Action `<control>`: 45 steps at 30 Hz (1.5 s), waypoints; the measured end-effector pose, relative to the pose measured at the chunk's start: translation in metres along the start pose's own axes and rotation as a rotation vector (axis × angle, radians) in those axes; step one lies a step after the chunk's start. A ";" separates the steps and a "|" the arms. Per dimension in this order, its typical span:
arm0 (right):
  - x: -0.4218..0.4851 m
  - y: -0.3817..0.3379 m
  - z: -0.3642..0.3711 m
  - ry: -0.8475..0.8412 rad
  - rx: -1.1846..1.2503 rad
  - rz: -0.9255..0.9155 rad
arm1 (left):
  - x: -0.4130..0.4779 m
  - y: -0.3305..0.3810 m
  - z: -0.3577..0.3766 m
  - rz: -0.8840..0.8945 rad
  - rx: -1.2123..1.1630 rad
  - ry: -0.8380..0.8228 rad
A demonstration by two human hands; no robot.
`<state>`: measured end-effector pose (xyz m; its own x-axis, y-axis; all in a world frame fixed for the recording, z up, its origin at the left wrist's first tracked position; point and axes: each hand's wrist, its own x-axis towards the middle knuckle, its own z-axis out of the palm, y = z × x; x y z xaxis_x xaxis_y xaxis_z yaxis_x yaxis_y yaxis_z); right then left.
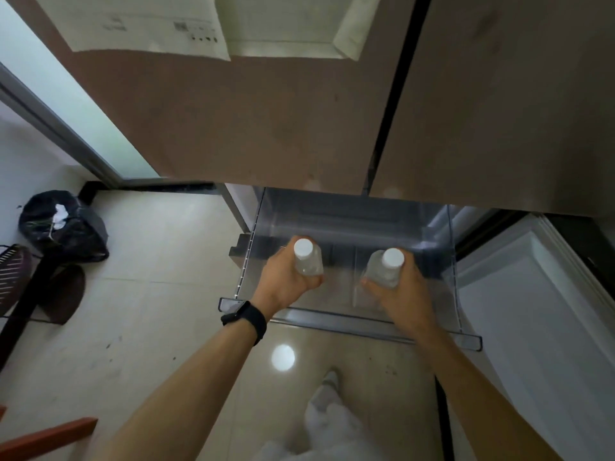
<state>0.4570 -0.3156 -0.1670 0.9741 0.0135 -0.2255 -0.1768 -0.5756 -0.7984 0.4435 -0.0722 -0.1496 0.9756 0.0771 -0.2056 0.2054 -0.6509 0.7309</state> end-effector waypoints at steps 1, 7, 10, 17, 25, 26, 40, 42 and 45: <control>-0.002 -0.001 0.001 0.004 0.003 -0.007 | -0.002 0.002 -0.003 0.013 -0.009 0.011; -0.033 -0.049 -0.001 0.066 0.095 -0.161 | -0.043 0.018 -0.051 0.084 -0.131 0.200; -0.058 -0.103 0.006 0.021 0.146 -0.314 | -0.088 0.018 -0.087 0.096 -0.195 0.341; -0.167 -0.193 0.090 -0.269 0.135 -0.613 | -0.267 -0.041 -0.165 0.005 -0.156 0.688; -0.387 -0.205 0.237 -0.767 -0.001 -0.889 | -0.554 -0.151 -0.163 -0.403 -0.052 0.919; -0.416 -0.205 0.252 -0.831 -0.015 -0.911 | -0.589 -0.160 -0.158 -0.452 -0.060 0.943; -0.704 -0.216 0.415 -1.437 -0.292 -1.140 | -0.906 -0.255 -0.123 -1.025 -0.195 1.247; -0.728 -0.220 0.445 -1.468 -0.328 -1.158 | -0.930 -0.275 -0.130 -1.063 -0.208 1.255; -0.763 -0.231 0.493 -1.506 -0.345 -1.181 | -0.963 -0.309 -0.145 -1.113 -0.209 1.289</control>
<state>-0.3145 0.2100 -0.0856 -0.3693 0.9227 -0.1104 0.5865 0.1392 -0.7979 -0.5486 0.1639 -0.0833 -0.2276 0.9691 -0.0948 0.6796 0.2278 0.6974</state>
